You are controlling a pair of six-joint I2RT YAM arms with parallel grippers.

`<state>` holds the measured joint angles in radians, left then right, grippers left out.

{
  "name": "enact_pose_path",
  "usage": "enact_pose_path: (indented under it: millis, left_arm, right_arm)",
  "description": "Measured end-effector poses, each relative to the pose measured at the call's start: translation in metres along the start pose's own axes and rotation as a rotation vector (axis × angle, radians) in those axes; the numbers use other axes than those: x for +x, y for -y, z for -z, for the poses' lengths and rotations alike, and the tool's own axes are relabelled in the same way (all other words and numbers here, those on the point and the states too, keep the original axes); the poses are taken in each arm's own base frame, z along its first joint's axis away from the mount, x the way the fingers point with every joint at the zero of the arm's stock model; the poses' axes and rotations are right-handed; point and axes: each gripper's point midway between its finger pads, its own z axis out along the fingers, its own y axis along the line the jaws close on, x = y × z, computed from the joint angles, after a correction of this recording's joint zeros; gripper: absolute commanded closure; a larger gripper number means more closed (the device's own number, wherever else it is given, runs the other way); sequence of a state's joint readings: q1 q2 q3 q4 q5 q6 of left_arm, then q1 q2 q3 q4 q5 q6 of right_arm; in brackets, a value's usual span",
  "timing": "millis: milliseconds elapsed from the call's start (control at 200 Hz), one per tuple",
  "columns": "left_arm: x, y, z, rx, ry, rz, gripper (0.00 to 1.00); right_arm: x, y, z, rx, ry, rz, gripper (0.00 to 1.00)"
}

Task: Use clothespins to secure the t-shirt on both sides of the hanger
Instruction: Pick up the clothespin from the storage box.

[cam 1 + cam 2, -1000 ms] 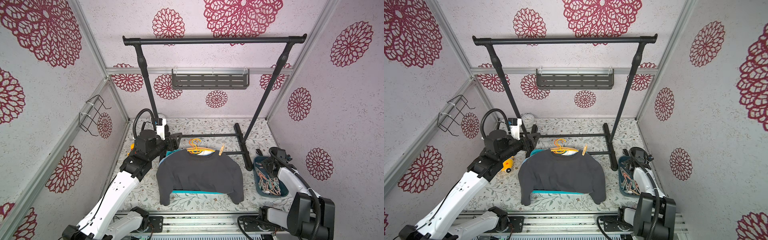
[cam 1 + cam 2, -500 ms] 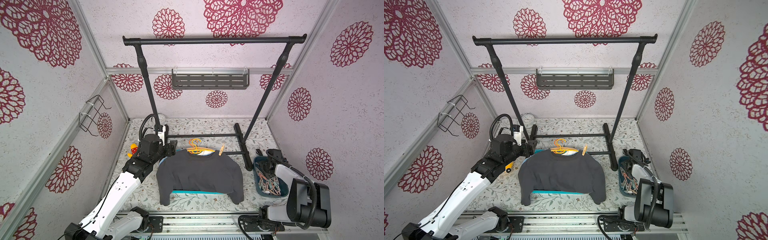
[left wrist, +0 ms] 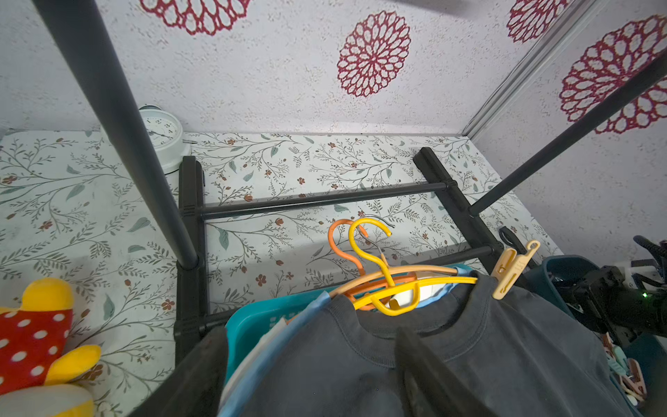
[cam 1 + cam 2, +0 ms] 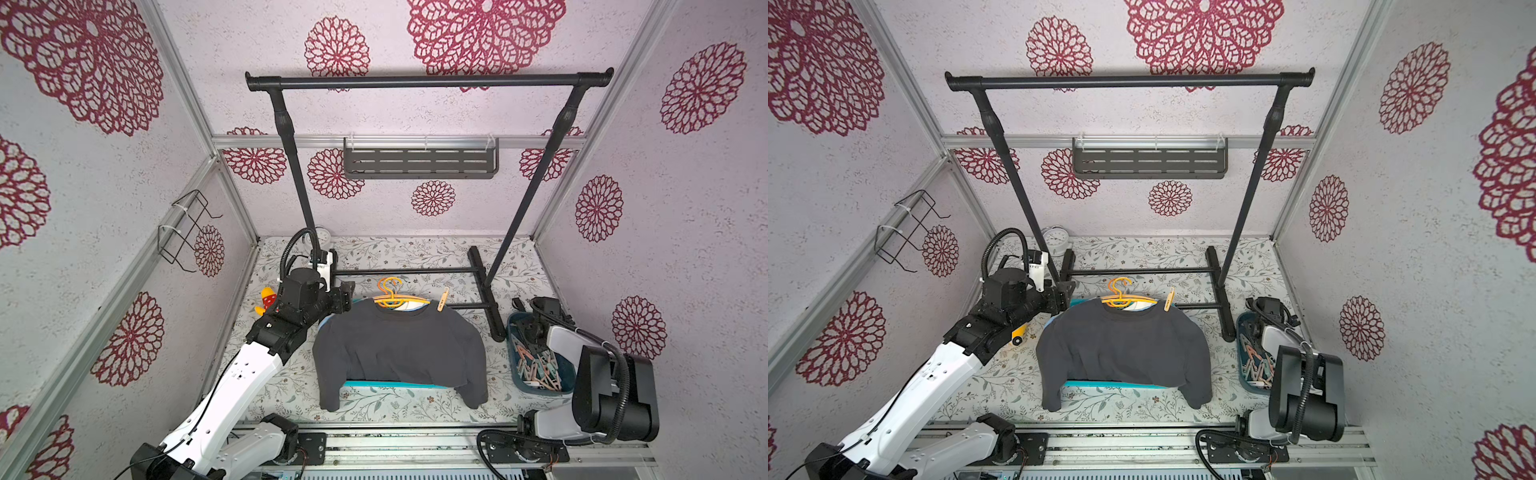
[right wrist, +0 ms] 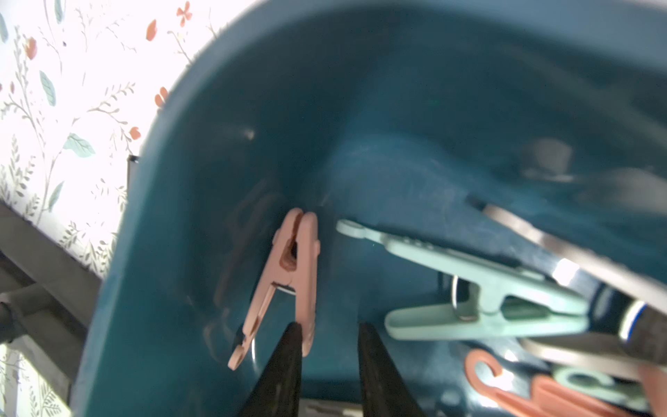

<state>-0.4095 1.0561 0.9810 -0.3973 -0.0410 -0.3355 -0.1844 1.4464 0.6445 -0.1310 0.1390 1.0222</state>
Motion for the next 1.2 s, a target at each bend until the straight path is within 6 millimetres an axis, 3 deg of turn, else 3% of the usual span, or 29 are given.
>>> enact_pose_path:
  millis: [861,1096,1201]
  left_arm:
    - [0.004,-0.001,-0.006,-0.003,-0.019,-0.007,0.26]
    - [0.006,0.000,-0.007,-0.001,-0.024,-0.007,0.26]
    - [0.010,0.000,-0.009,0.001,-0.046,-0.008,0.27]
  right_arm:
    - [-0.005,-0.004,0.006,-0.016,0.023,0.042,0.73]
    - [0.000,0.004,-0.005,0.023,0.005,0.066,0.73]
    - [-0.003,-0.001,-0.008,0.007,0.015,0.078,0.76]
